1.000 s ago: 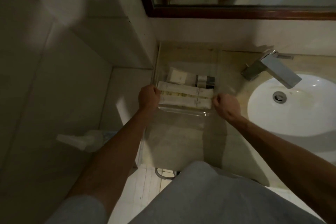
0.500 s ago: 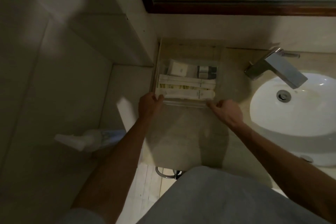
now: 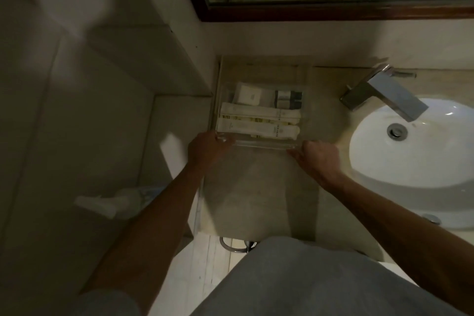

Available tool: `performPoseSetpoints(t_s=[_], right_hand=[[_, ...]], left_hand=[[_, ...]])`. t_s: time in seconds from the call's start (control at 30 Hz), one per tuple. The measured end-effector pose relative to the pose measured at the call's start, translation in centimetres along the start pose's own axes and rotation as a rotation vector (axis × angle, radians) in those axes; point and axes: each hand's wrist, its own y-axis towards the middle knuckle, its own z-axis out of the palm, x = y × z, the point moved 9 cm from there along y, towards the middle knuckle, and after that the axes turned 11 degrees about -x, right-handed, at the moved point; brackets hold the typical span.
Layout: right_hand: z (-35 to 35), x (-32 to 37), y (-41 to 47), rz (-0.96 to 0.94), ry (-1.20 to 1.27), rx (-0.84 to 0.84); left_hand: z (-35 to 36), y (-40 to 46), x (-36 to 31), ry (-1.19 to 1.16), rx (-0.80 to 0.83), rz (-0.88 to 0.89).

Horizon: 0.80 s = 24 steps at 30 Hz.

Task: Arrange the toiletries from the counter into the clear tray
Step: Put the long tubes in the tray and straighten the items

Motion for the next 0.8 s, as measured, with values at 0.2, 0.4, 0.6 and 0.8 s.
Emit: performPoseSetpoints(t_s=[0.2, 0.4, 0.6, 0.8], right_hand=[[1.2, -0.3, 0.7, -0.088, -0.224, 0.023], [0.0, 0.8, 2.0, -0.104, -0.188, -0.017], [-1.0, 0.8, 3.7, -0.011, -0.139, -0.026], [-1.4, 0.5, 5.2, 0.079, -0.121, -0.062]], left_hand=[[-0.6, 0.6, -0.1, 0.335, 0.011, 0.276], [-1.3, 0.8, -2.8, 0.392, -0.044, 0.403], [-1.9, 1.8, -5.2, 0.485, -0.079, 0.445], [-1.7, 2.4, -7.7, 0.632, -0.052, 0.574]])
